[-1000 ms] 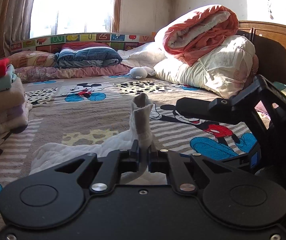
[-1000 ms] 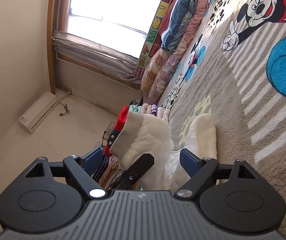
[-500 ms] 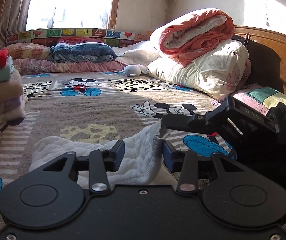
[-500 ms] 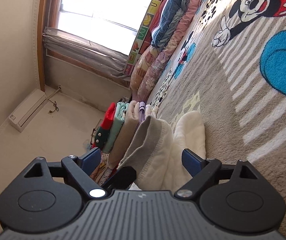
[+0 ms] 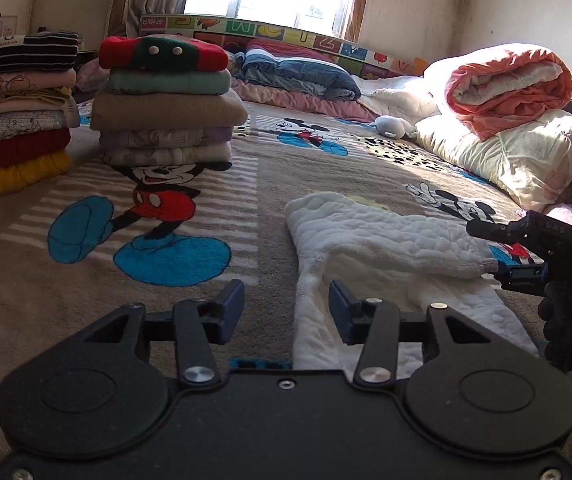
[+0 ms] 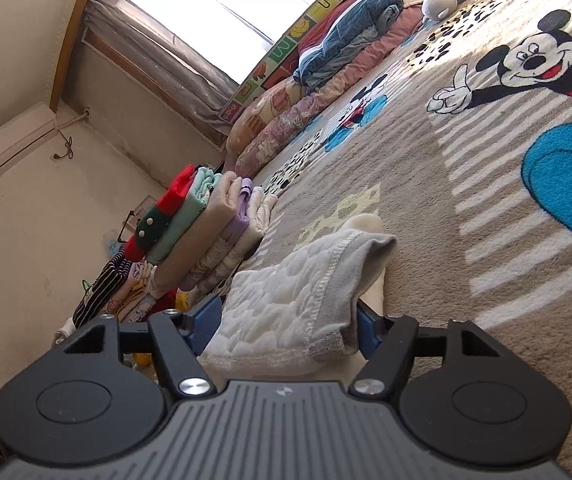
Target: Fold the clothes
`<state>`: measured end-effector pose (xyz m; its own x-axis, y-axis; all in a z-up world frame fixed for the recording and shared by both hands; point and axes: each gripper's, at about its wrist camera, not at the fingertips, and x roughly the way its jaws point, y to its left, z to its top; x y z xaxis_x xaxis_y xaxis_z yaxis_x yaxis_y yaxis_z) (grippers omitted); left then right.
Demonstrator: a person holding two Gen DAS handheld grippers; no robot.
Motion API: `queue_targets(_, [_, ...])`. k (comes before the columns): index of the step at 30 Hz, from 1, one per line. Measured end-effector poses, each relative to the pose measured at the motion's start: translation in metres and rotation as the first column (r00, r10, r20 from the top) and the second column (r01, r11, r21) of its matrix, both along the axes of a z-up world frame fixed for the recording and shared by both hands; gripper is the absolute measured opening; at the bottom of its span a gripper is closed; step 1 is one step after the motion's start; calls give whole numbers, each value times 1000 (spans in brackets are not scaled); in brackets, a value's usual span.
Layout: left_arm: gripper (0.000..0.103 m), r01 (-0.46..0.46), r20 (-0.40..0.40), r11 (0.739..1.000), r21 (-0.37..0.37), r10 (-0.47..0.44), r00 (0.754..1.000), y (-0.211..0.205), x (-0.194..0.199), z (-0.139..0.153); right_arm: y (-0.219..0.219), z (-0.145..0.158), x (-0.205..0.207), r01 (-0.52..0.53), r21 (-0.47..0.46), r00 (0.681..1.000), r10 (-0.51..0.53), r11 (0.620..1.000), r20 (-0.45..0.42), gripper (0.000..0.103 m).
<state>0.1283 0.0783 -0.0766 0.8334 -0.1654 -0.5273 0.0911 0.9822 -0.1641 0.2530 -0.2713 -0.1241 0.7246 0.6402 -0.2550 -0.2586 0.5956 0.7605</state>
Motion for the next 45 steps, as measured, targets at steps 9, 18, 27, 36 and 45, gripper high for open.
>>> queue_targets(9, [43,26,-136,1000,-4,-27,990,-11,-32,-25,4,16,-3,45,-107,996,-35,993,85,16])
queue_targets(18, [10,74,-54,992,102,-69,996,-51,-41,-13,18,47,10,35,-209,990,-5,977,139,8])
queue_targets(27, [7,164,-69,974,153,-155,985,-85,-36,-21,14,100,44,65,-315,983,-7,947,184,8])
queue_targets(36, [6,186,-98,975,121,-174,980,-92,-29,-32,10,98,66,114,-389,988,-61,914,145,8])
queue_targets(45, [7,194,-116,981,-25,-196,974,-78,-20,-39,-3,61,77,153,-416,988,-148,897,46,8])
